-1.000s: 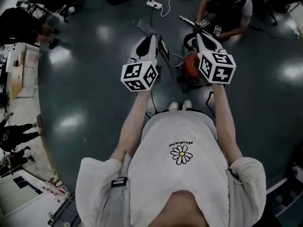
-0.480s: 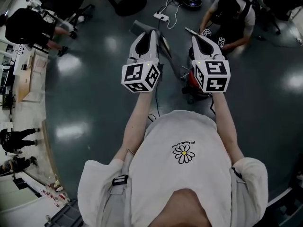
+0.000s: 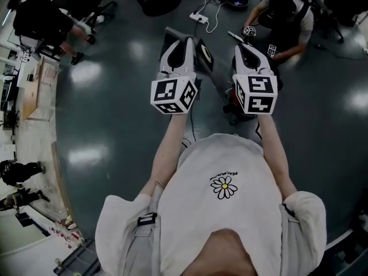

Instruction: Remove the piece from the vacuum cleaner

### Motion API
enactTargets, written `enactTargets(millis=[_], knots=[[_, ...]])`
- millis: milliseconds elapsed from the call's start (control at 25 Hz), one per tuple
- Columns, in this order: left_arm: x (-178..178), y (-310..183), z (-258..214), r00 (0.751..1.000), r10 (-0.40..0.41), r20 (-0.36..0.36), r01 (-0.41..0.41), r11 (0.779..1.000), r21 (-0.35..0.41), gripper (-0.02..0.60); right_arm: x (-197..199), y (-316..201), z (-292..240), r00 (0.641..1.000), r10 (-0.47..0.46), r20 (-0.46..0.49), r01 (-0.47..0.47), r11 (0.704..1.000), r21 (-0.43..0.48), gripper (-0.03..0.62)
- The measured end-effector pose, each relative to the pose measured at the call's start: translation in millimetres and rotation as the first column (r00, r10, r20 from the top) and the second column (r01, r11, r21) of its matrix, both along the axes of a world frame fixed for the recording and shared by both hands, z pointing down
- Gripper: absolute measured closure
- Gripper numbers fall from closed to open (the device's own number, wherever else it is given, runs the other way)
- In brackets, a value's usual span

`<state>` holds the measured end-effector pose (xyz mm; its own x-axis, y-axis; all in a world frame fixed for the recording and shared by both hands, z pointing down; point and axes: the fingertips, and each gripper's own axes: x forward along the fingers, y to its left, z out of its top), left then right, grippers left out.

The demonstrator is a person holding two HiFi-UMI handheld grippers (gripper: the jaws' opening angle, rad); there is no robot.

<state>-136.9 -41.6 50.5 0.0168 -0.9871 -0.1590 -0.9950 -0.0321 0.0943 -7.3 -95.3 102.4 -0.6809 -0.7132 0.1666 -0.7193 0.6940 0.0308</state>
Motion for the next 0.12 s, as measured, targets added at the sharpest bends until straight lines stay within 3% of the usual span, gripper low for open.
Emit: enactTargets(millis=[120], knots=[[3.7, 1.4, -1.9, 1.0, 0.011, 0.028, -0.011, 1.0, 0.003, 0.557, 1.2, 1.8, 2.7, 1.0, -0.006, 0.002, 0.006, 1.0, -0.012, 0.576]])
